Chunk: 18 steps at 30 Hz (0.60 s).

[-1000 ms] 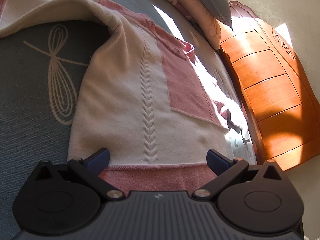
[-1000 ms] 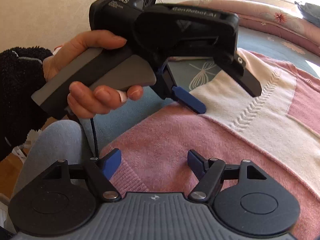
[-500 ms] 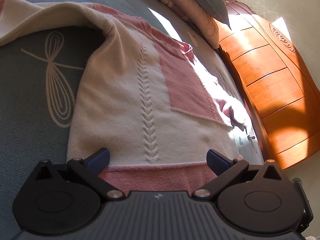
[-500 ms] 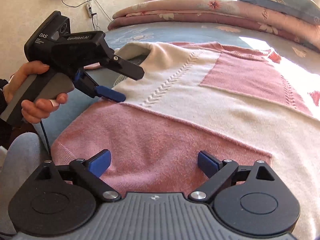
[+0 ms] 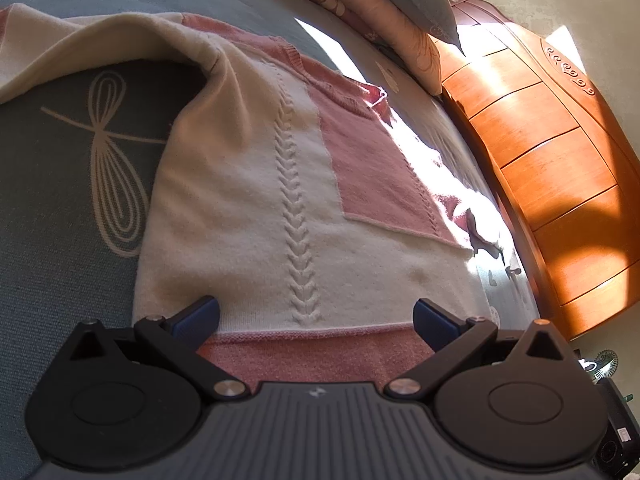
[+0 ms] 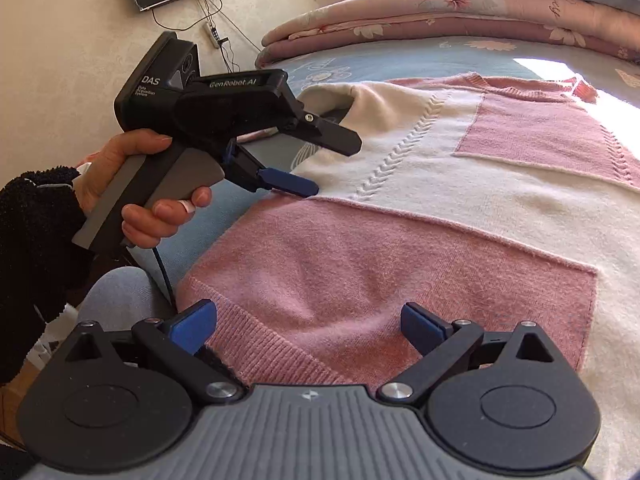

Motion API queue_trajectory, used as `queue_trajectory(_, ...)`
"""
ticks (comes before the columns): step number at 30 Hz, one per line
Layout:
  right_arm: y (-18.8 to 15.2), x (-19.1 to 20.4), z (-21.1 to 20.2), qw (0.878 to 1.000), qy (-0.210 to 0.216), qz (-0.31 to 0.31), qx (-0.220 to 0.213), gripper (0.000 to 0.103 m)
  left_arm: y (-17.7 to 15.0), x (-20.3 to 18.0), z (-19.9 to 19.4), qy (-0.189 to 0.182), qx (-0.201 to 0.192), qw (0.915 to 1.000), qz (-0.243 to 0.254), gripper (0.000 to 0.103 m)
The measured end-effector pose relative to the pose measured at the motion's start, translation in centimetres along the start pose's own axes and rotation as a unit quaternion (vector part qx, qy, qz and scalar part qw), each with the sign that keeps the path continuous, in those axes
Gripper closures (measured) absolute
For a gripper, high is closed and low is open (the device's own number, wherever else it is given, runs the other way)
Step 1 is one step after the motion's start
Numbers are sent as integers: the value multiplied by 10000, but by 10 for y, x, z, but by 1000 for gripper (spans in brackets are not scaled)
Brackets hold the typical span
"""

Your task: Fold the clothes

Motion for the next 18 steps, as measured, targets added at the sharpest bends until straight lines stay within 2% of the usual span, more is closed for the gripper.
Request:
queue_trajectory(2, -10, 4, -7, 9998, -63, -180, 75, 1, 0, -1, 0, 14, -6, 10000, 50, 1)
queue_trajectory(5, -23, 1, -26, 9998, 40, -24, 206, 0, -1, -1, 0, 19, -8, 9999, 106, 1)
queue_trajectory(9, -23, -12, -48, 9995, -233, 210, -84, 0, -1, -1, 1, 46, -28, 10000, 75, 1)
queue_trajectory(13, -32, -24, -39, 9981, -284, 518, 177, 0, -2, -4, 1, 125, -71, 9999, 84, 1)
queue_trajectory(18, -45, -13, -55, 9988, -327, 234, 266, 0, -5, -8, 1, 255, -109, 9994, 207, 1)
Point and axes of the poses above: each gripper's, at about its wrist camera, not at the fingertips, and z roughly the way its jaws point, x to its left, y to its top, the point moved 2 cm from there along z, roughly the way its jaws point, and after that the axes turned 15 degrees about -z, right-handed, at the moved point
